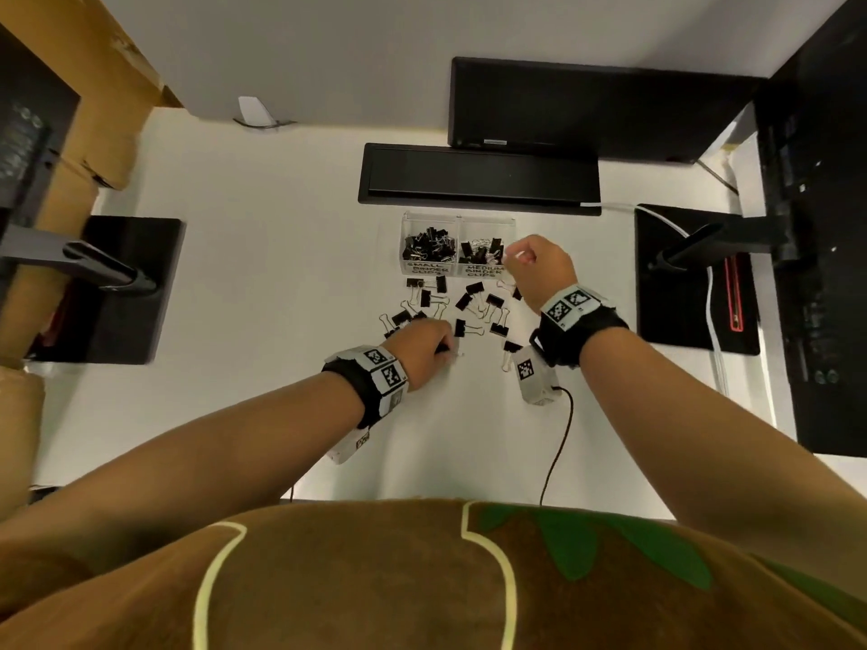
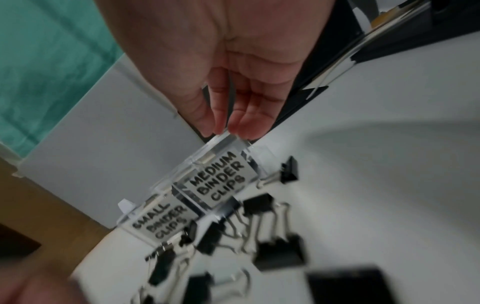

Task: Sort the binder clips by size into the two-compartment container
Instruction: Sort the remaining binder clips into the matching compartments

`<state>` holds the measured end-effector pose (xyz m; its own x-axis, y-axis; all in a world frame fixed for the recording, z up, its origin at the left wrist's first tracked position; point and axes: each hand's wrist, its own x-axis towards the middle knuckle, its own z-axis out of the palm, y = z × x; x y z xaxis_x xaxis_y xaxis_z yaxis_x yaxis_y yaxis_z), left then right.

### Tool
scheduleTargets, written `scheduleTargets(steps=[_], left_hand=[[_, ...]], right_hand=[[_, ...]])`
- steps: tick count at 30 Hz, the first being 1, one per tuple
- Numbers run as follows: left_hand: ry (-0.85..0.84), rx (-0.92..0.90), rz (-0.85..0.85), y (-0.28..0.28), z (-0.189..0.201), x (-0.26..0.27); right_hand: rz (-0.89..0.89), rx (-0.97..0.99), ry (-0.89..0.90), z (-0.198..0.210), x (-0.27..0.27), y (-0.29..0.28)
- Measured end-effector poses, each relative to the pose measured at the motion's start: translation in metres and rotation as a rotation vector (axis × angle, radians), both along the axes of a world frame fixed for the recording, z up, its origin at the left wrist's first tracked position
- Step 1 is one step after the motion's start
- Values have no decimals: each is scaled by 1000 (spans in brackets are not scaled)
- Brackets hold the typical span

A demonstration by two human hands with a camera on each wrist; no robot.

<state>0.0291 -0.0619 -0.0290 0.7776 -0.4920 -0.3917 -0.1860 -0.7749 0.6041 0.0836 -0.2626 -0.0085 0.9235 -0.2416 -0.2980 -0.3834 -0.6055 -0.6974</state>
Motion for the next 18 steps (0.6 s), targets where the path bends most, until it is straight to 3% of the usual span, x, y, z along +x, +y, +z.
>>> scheduleTargets(steps=[9, 18], left_hand=[[-221, -40, 93, -51, 41, 79], [-226, -10, 174, -75, 40, 116]], right_hand=[[174, -168, 239, -42, -82, -2], [128, -113, 189, -37, -87, -13]])
